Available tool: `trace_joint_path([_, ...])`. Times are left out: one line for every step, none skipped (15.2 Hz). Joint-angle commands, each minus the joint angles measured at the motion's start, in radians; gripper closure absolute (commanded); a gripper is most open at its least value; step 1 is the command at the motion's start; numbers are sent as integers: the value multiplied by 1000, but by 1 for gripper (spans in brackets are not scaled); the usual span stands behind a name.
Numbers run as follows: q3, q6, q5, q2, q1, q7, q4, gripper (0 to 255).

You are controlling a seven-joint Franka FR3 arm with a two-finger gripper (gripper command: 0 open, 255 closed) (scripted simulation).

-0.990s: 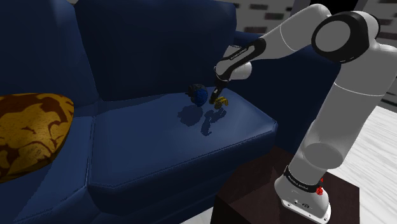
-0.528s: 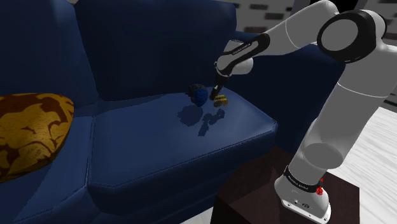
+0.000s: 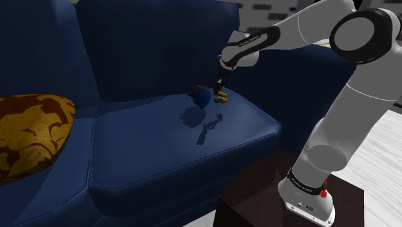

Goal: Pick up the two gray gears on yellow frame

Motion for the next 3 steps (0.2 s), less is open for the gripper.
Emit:
trace_joint_path([1,-26,-10,-17,-1,8,10,255])
trace_joint_path([1,-28,-10,-18,-1,9,11,255])
trace_joint_path([1,-28,-10,-18,-1,9,11,255])
